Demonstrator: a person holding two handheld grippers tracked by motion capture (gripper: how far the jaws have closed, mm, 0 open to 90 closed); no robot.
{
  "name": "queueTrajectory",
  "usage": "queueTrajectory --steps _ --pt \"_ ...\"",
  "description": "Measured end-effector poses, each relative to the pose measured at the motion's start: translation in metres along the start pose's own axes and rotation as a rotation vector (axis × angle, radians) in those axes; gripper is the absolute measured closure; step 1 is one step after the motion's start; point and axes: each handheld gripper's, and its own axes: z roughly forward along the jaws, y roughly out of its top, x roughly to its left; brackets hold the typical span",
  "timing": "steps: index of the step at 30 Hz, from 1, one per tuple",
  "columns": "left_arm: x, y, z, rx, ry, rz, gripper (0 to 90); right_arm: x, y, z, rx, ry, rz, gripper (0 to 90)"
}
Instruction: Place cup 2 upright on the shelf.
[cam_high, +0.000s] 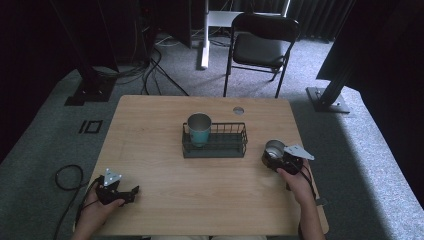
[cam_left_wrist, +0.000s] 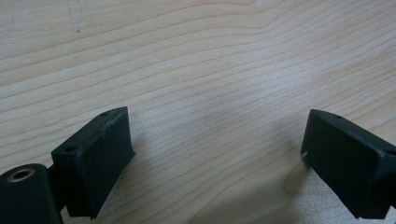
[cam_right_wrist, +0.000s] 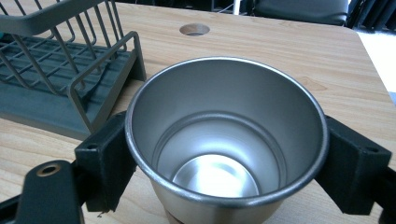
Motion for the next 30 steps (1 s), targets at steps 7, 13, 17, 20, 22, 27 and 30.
queueTrajectory --steps 7,13,17,20,22,27,30 --pt "0.0 0.0 0.0 0.0 0.0 0.0 9.4 -0.002 0.004 -0.003 0.001 -0.007 0.013 15.9" --pt "0.0 0.0 0.0 0.0 0.0 0.0 9.4 -0.003 0.007 -0.006 -0.002 -0.005 0.009 16.5" --pt "0.0 0.0 0.0 0.0 0.0 -0.001 9.3 -0.003 0.011 -0.008 -0.01 0.003 0.006 18.0" --pt "0.0 0.0 0.0 0.0 0.0 -0.001 9.4 -0.002 0.016 -0.011 -0.017 0.008 0.0 18.3" --pt "0.0 0.0 0.0 0.0 0.0 0.0 9.4 -0.002 0.019 -0.012 -0.028 0.006 0.002 18.3" --pt "0.0 0.0 0.0 0.0 0.0 -0.001 9.4 -0.001 0.023 -0.014 -0.037 0.015 -0.001 18.3" --pt "0.0 0.0 0.0 0.0 0.0 0.0 9.4 -0.001 0.028 -0.017 -0.048 0.018 -0.001 18.4"
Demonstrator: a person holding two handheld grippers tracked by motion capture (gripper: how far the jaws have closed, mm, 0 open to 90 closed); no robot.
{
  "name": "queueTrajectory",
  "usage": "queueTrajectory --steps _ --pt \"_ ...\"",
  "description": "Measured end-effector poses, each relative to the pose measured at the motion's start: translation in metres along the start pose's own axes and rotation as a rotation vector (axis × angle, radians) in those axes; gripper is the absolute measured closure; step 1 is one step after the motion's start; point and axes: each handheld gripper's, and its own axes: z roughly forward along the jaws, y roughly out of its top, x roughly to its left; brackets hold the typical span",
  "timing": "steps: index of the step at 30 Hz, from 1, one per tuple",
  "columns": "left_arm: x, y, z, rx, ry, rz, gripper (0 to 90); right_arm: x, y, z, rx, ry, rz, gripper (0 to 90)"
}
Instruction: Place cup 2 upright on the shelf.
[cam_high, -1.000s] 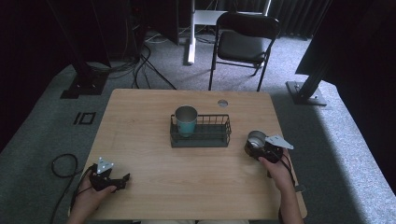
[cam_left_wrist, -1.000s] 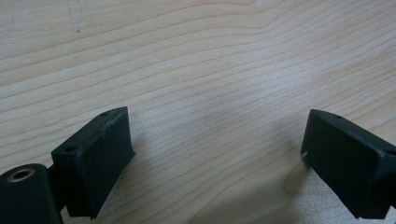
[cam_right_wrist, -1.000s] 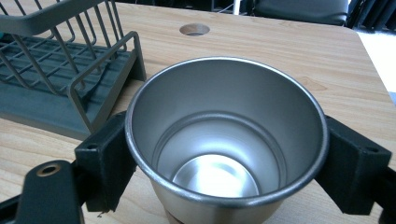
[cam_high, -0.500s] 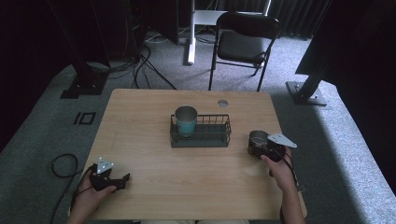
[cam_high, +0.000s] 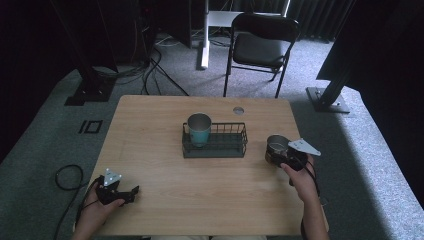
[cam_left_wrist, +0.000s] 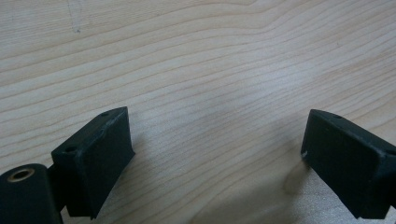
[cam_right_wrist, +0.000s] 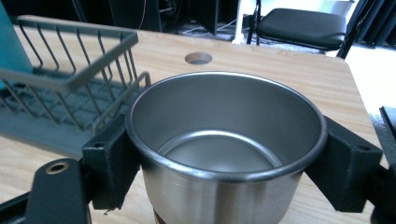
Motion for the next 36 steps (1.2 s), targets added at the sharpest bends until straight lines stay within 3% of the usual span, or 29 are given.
queueTrajectory --steps 23,36 --pt "0.0 0.0 0.0 0.0 0.0 0.0 9.4 0.016 0.035 -0.003 -0.063 0.015 -0.018 18.4" --pt "0.0 0.0 0.0 0.0 0.0 0.0 9.3 0.028 0.064 -0.001 -0.094 0.032 -0.041 18.4"
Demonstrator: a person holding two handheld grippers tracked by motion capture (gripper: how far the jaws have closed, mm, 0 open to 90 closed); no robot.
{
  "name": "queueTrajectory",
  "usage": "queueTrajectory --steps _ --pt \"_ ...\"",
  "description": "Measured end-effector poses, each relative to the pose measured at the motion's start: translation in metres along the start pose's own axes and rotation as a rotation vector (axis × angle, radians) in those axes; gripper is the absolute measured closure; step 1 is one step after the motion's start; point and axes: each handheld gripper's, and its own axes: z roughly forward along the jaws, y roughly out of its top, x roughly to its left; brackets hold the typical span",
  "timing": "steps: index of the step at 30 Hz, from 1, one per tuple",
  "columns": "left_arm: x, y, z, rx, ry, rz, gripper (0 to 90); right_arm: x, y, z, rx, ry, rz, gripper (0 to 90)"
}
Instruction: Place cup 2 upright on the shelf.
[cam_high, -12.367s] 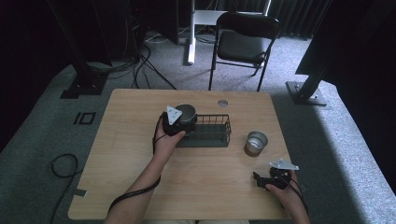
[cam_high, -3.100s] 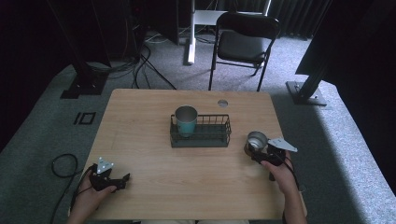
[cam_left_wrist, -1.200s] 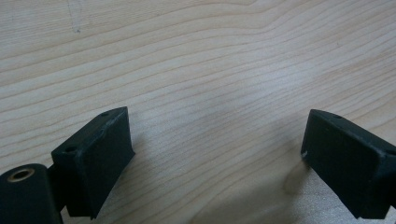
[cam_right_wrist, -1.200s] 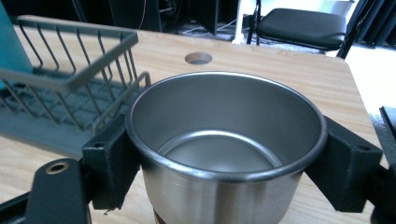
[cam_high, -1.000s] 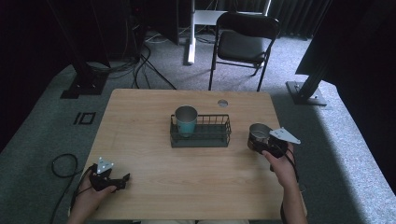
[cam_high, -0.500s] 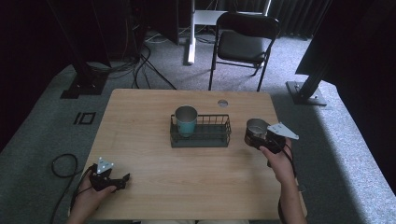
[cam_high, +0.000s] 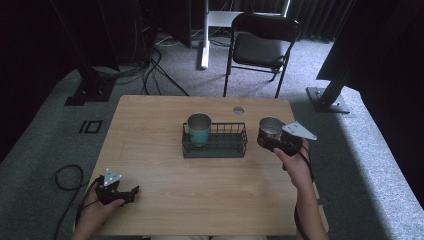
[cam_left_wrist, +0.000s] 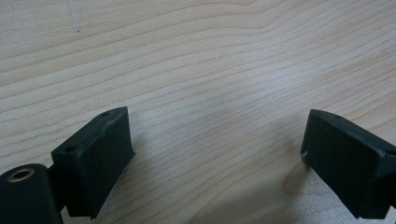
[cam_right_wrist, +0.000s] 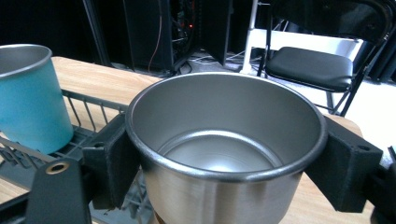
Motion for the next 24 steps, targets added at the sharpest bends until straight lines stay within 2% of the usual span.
queueTrajectory --steps 11,24 --pt "0.0 0.0 0.0 0.0 0.001 0.0 9.4 0.015 0.028 0.01 -0.029 0.027 -0.016 18.4" --pt "0.0 0.0 0.0 0.0 0.0 -0.001 9.4 0.037 0.038 0.024 -0.044 0.084 -0.023 18.4"
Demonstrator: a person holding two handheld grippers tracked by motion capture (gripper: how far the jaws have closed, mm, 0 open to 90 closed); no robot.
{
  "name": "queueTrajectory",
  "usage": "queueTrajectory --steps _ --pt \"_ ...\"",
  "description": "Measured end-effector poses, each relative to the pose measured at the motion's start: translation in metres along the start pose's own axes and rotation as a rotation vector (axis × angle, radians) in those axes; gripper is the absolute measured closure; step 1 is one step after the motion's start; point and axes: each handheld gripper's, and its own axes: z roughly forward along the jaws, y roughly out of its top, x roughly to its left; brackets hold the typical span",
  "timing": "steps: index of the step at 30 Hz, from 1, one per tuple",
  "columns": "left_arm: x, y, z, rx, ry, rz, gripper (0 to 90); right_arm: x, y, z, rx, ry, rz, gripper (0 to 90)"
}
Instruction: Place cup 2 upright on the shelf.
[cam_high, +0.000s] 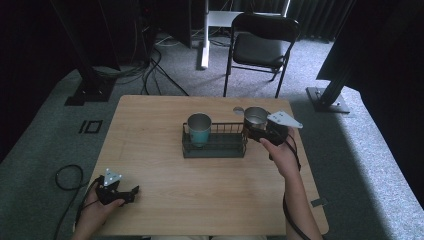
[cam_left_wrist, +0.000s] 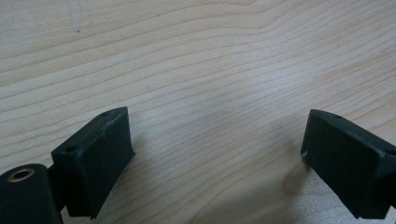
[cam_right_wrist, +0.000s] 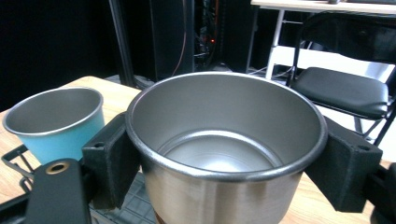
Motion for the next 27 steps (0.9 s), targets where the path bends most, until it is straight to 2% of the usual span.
queueTrajectory --steps 6,16,27 --pt "0.0 0.0 0.0 0.0 0.001 0.001 9.4 0.013 0.003 0.01 0.004 0.033 -0.01 18.4" --pt "0.0 0.0 0.0 0.0 0.0 0.0 9.4 0.032 0.006 0.028 0.012 0.061 -0.02 18.4" --pt "0.0 0.0 0.0 0.0 0.0 0.001 9.4 0.045 -0.001 0.045 0.031 0.074 -0.018 18.4"
